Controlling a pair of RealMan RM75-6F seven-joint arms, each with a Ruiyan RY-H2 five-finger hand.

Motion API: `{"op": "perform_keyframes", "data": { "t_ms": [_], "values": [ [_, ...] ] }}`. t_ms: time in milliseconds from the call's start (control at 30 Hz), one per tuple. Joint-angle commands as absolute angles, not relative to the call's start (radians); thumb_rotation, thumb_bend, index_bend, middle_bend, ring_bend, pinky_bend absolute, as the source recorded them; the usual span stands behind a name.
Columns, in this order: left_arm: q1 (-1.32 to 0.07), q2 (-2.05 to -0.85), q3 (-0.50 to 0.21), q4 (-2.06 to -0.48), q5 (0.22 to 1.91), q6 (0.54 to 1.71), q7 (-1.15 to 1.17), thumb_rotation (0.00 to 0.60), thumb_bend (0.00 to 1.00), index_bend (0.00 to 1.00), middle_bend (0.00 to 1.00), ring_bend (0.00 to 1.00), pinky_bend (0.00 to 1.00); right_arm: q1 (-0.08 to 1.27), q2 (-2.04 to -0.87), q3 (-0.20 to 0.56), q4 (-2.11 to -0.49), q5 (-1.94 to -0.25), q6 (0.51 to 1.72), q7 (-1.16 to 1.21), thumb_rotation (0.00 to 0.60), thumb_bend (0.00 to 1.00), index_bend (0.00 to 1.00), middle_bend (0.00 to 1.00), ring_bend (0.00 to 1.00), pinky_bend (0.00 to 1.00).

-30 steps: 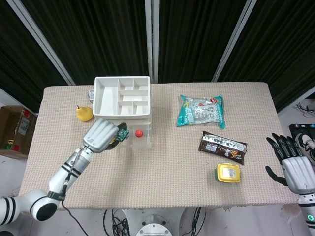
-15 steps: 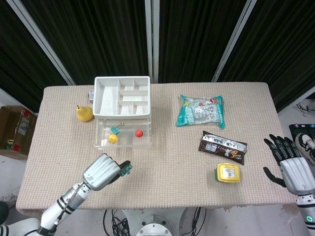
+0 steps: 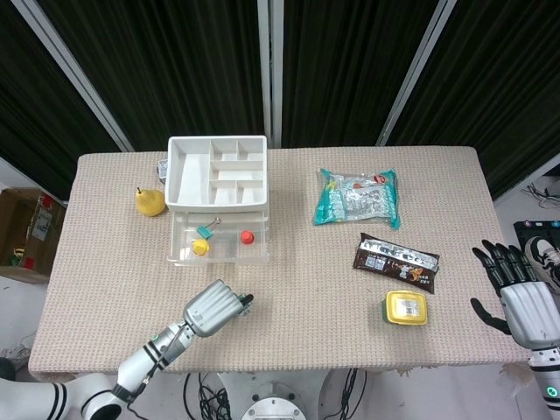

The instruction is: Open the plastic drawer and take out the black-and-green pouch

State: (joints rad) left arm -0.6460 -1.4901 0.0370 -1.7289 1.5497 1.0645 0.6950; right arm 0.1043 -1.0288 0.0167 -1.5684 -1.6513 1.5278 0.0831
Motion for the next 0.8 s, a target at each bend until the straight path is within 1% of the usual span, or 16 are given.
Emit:
{"op": "perform_keyframes", "data": {
  "t_ms": [33, 67, 100, 200, 267, 333, 400, 433, 500, 567, 600, 633, 667, 700, 733, 800],
  "values": [
    [-0.622, -1.486, 0.039, -1.737, 1.577, 1.114, 0.687, 0.600, 0.08, 0.30, 0.83, 0.95, 1.00, 0.104, -1.029, 0.017, -1.569, -1.652, 1.528, 0.084, 0.600, 0.24, 0.00, 0.00, 0.00, 0.00],
    [-0.609, -1.479, 0.042, -1.745, 1.588, 1.138, 0.682, 0.598, 0.06, 0.30, 0.82, 0.94, 1.00, 0.105, -1.029, 0.017, -1.569, -1.652, 1.527, 0.084, 0.600, 0.24, 0.00, 0.00, 0.00, 0.00],
    [-0.598, -1.472, 0.045, -1.753, 1.596, 1.158, 0.676, 0.578, 0.04, 0.30, 0.81, 0.94, 1.00, 0.105, -1.029, 0.016, -1.568, -1.653, 1.526, 0.084, 0.600, 0.24, 0.00, 0.00, 0.00, 0.00],
    [-0.547, -1.433, 0.057, -1.789, 1.632, 1.252, 0.634, 0.482, 0.00, 0.29, 0.79, 0.92, 1.00, 0.106, -1.030, 0.016, -1.567, -1.654, 1.526, 0.086, 0.600, 0.24, 0.00, 0.00, 0.00, 0.00],
    [-0.504, -1.395, 0.064, -1.812, 1.655, 1.332, 0.597, 0.467, 0.00, 0.29, 0.78, 0.91, 1.00, 0.106, -1.030, 0.016, -1.566, -1.655, 1.526, 0.088, 0.600, 0.24, 0.00, 0.00, 0.00, 0.00],
    [-0.444, -1.341, 0.067, -1.834, 1.667, 1.438, 0.553, 0.488, 0.00, 0.30, 0.78, 0.90, 1.00, 0.106, -1.030, 0.015, -1.564, -1.657, 1.526, 0.090, 0.600, 0.24, 0.00, 0.00, 0.00, 0.00],
    [-0.375, -1.283, 0.068, -1.846, 1.655, 1.544, 0.491, 0.530, 0.00, 0.32, 0.77, 0.88, 1.00, 0.107, -1.031, 0.014, -1.562, -1.657, 1.524, 0.093, 0.600, 0.24, 0.00, 0.00, 0.00, 0.00],
    [-0.349, -1.257, 0.070, -1.845, 1.646, 1.579, 0.458, 0.539, 0.00, 0.33, 0.77, 0.86, 0.99, 0.108, -1.033, 0.014, -1.560, -1.657, 1.523, 0.095, 0.600, 0.24, 0.00, 0.00, 0.00, 0.00],
    [-0.291, -1.209, 0.069, -1.832, 1.601, 1.644, 0.377, 0.540, 0.00, 0.34, 0.76, 0.84, 0.97, 0.110, -1.036, 0.013, -1.556, -1.658, 1.519, 0.099, 0.600, 0.24, 0.00, 0.00, 0.00, 0.00],
    [-0.245, -1.173, 0.068, -1.812, 1.544, 1.675, 0.318, 0.538, 0.00, 0.34, 0.73, 0.79, 0.93, 0.112, -1.039, 0.012, -1.553, -1.660, 1.515, 0.102, 0.600, 0.24, 0.00, 0.00, 0.00, 0.00],
    [-0.219, -1.156, 0.062, -1.796, 1.498, 1.687, 0.280, 0.537, 0.00, 0.35, 0.71, 0.76, 0.89, 0.114, -1.041, 0.011, -1.551, -1.661, 1.512, 0.103, 0.600, 0.24, 0.00, 0.00, 0.00, 0.00],
    [-0.201, -1.145, 0.058, -1.783, 1.461, 1.687, 0.251, 0.535, 0.00, 0.34, 0.67, 0.70, 0.80, 0.116, -1.042, 0.010, -1.549, -1.663, 1.510, 0.104, 0.600, 0.24, 0.00, 0.00, 0.00, 0.00],
    [-0.186, -1.132, 0.059, -1.771, 1.423, 1.675, 0.224, 0.529, 0.00, 0.34, 0.61, 0.61, 0.68, 0.117, -1.042, 0.009, -1.548, -1.665, 1.507, 0.106, 0.600, 0.24, 0.00, 0.00, 0.00, 0.00],
    [-0.171, -1.113, 0.065, -1.754, 1.382, 1.647, 0.188, 0.520, 0.00, 0.32, 0.53, 0.50, 0.53, 0.120, -1.041, 0.007, -1.546, -1.667, 1.502, 0.109, 0.600, 0.24, 0.00, 0.00, 0.00, 0.00],
    [-0.162, -1.100, 0.071, -1.740, 1.360, 1.626, 0.165, 0.505, 0.00, 0.31, 0.46, 0.41, 0.41, 0.122, -1.041, 0.005, -1.544, -1.669, 1.498, 0.111, 0.600, 0.24, 0.00, 0.00, 0.00, 0.00],
    [-0.140, -1.088, 0.079, -1.706, 1.335, 1.604, 0.131, 0.480, 0.00, 0.28, 0.34, 0.27, 0.26, 0.125, -1.043, 0.002, -1.539, -1.670, 1.490, 0.115, 0.600, 0.26, 0.00, 0.00, 0.00, 0.00]
  ]
}}
